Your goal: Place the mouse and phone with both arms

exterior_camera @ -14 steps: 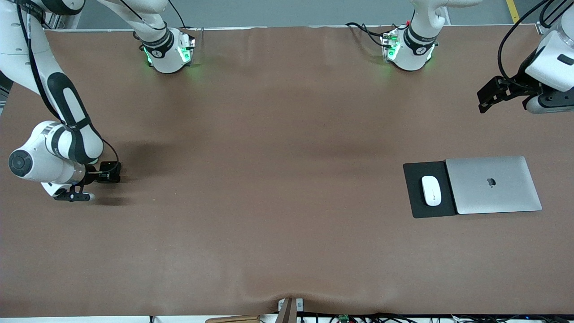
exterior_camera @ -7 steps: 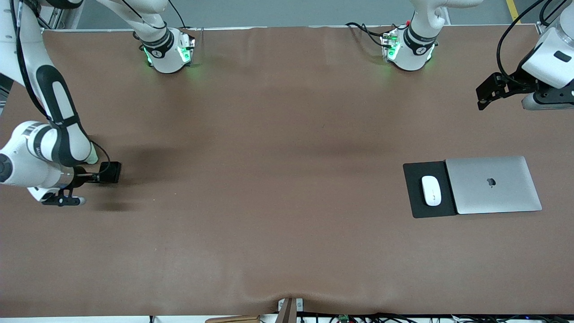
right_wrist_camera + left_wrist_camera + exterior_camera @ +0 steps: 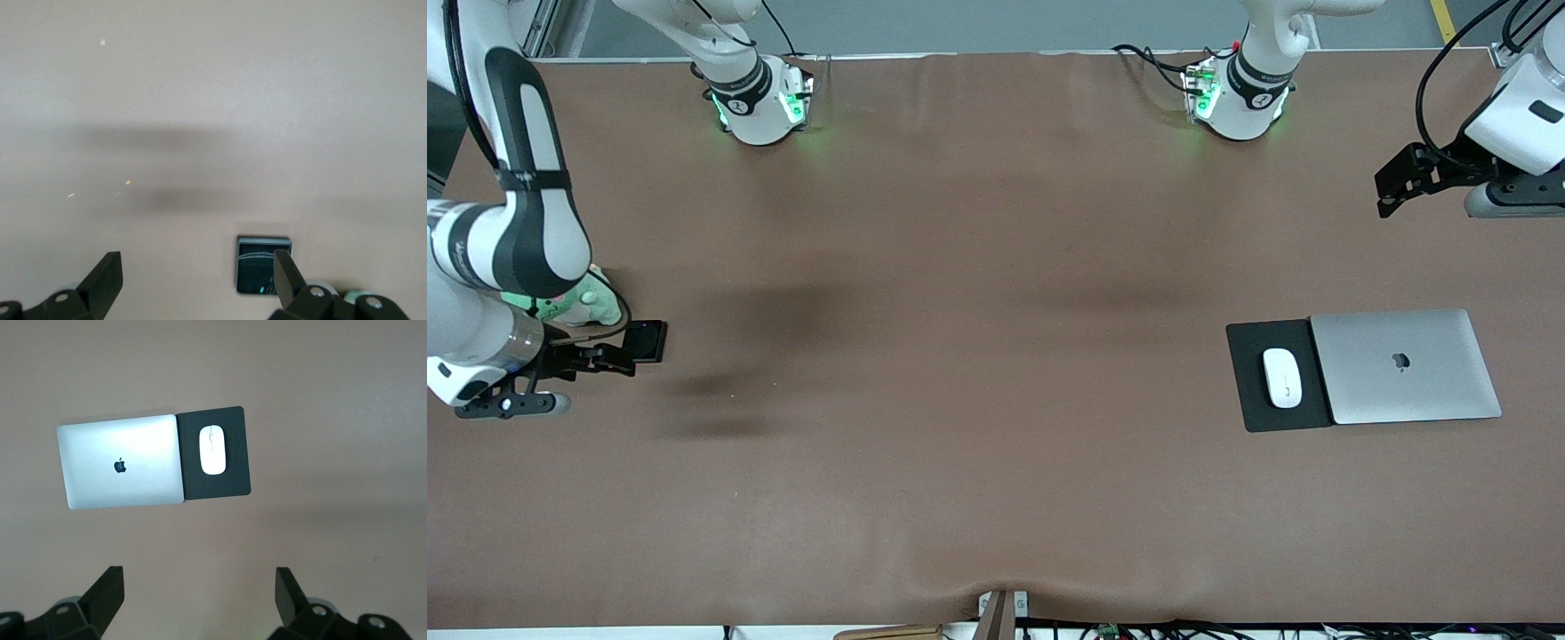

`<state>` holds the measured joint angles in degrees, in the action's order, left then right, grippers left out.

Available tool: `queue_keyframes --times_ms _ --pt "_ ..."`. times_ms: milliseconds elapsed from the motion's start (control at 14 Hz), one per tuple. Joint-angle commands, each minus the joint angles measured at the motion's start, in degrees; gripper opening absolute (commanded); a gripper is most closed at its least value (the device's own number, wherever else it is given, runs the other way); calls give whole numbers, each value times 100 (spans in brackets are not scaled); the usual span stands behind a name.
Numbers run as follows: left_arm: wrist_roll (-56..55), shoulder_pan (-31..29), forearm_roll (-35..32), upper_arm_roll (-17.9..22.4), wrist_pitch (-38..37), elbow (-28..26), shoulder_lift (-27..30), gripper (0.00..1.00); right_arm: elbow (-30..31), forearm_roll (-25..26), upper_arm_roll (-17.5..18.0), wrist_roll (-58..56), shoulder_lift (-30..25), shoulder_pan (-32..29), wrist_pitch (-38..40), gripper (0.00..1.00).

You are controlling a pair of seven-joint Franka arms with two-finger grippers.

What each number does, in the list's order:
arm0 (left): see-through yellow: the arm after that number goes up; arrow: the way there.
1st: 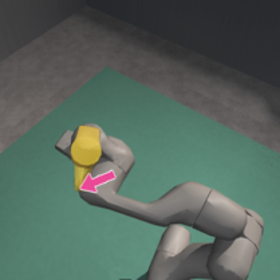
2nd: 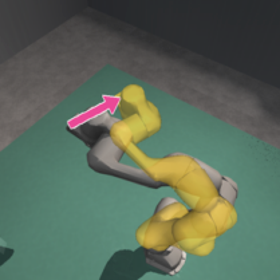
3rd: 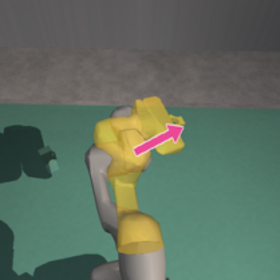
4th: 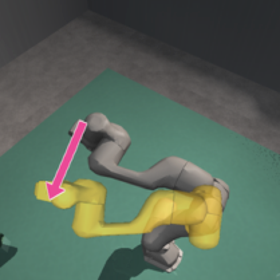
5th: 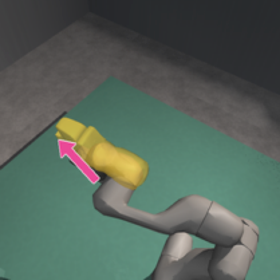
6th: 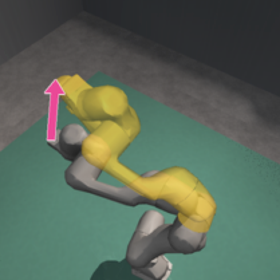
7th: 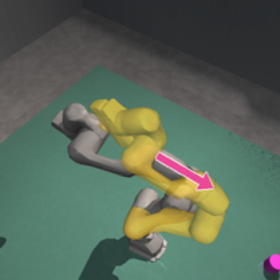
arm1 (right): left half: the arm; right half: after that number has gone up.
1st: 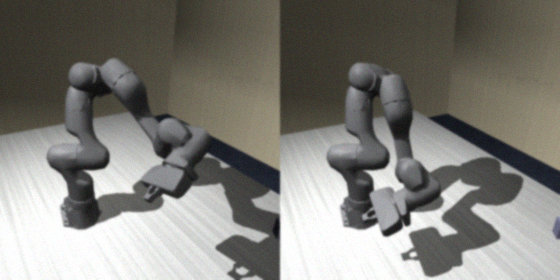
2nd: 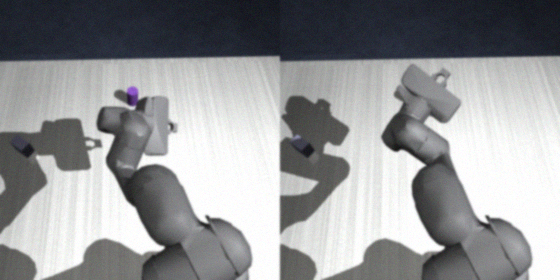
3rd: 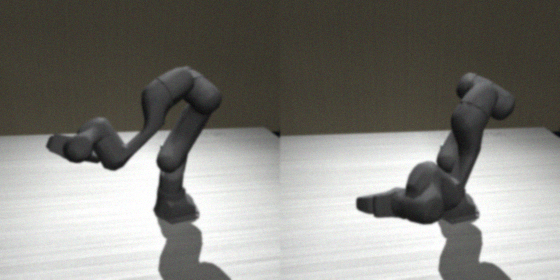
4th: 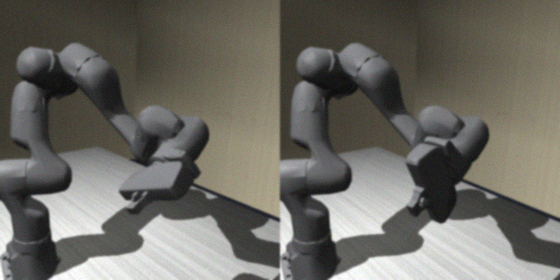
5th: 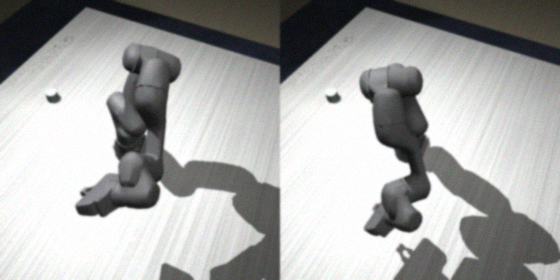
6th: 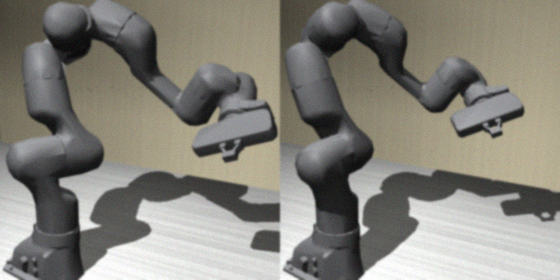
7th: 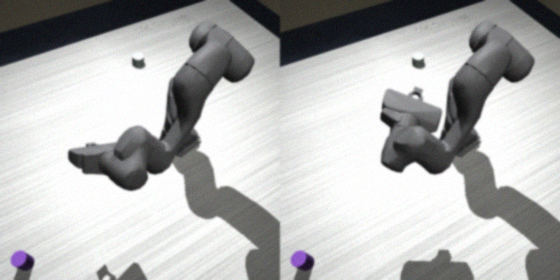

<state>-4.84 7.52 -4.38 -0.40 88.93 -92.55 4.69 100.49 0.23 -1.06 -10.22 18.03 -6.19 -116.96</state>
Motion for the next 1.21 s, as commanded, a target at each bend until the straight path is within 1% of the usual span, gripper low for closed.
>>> queue_keyframes --times_ms 0,143,214,429,571,857,929,1071,1143 --pt "114 -83 113 49 115 -79 32 100 129 -127 18 275 -693 48 680 100" --pt "114 -101 113 57 142 -79 6 100 129 -531 1 266 -1080 31 1138 100" --pt "114 -136 113 49 159 -70 -12 100 120 -585 1 266 -1282 31 1279 100" --pt "123 -198 113 66 150 0 -12 100 76 -594 10 292 -1793 48 1727 100" --pt "123 -198 113 75 150 27 -21 100 15 -594 44 545 -2057 74 2044 100" --pt "114 -215 113 75 150 27 -21 100 93 -577 167 1126 -2619 531 2344 100" --pt "114 -242 113 84 150 27 -21 100 120 -568 159 1206 -2725 592 2431 100" --pt "132 -330 261 75 159 35 -21 100 103 -524 106 1215 -2743 593 2564 100" --pt "202 -330 254 75 185 44 -29 100 50 -515 2 1215 -2726 602 2660 100"
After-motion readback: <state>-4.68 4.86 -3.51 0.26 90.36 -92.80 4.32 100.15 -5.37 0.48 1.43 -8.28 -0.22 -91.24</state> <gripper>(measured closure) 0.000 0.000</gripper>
